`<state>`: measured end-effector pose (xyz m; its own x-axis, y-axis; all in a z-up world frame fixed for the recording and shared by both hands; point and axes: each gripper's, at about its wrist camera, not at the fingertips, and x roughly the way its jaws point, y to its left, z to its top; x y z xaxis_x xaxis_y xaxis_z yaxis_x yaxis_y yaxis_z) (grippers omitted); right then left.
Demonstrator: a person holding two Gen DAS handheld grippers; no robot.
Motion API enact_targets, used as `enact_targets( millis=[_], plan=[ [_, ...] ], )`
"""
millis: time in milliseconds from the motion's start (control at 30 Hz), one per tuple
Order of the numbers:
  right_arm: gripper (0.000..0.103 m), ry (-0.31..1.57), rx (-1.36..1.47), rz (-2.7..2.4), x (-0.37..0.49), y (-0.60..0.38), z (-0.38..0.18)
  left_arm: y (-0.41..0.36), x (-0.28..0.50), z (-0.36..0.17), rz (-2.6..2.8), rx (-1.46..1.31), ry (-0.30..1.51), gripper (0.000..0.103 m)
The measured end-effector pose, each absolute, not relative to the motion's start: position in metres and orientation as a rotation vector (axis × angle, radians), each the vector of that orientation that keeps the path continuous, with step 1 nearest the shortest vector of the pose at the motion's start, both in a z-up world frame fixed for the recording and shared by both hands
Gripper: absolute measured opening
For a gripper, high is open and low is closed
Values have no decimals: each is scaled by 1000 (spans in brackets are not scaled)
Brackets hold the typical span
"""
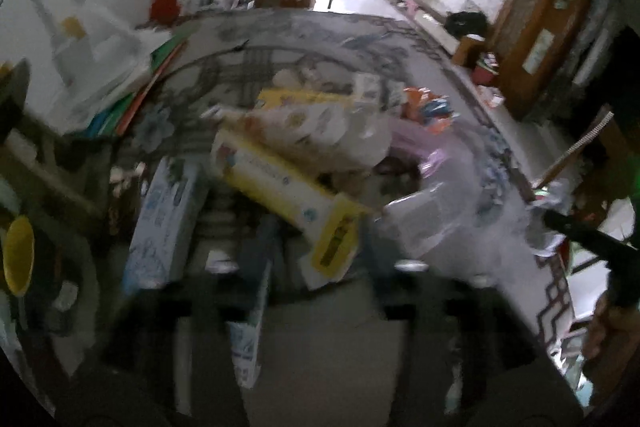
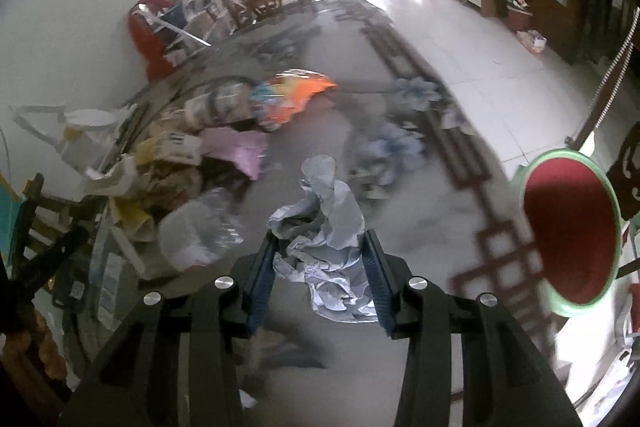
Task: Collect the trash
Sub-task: 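Carry the paper in the right tool and box in the left tool to the red bin, open both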
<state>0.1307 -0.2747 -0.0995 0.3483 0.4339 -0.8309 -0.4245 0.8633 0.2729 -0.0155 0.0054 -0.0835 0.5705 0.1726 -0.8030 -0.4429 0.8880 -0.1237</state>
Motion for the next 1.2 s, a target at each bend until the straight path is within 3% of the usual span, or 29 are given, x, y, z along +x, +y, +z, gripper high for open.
enact_targets(
  millis=[367,500,533,567,667,933,1200],
  plan=[
    [42,1175,14,592,143,-292,-124,22,-38,-154,565,-344,1126,79],
    [42,1182,10,578,140,-297,-125,27,-39,-176,581,-354,1196,79],
    [42,1181,11,573,140,-299,-125,29,-41,-178,577,-364,1192,75],
    [42,1180,14,568,139,-300,-125,30,-43,-179,569,-375,1186,56],
    [42,1177,23,556,140,-303,-124,27,-46,-169,553,-359,1135,52],
    [42,1090,44,517,152,-328,-98,-50,-25,-77,299,-267,786,52],
    [42,1054,127,367,182,-419,-90,-159,93,-66,-98,-309,778,52]
  ],
)
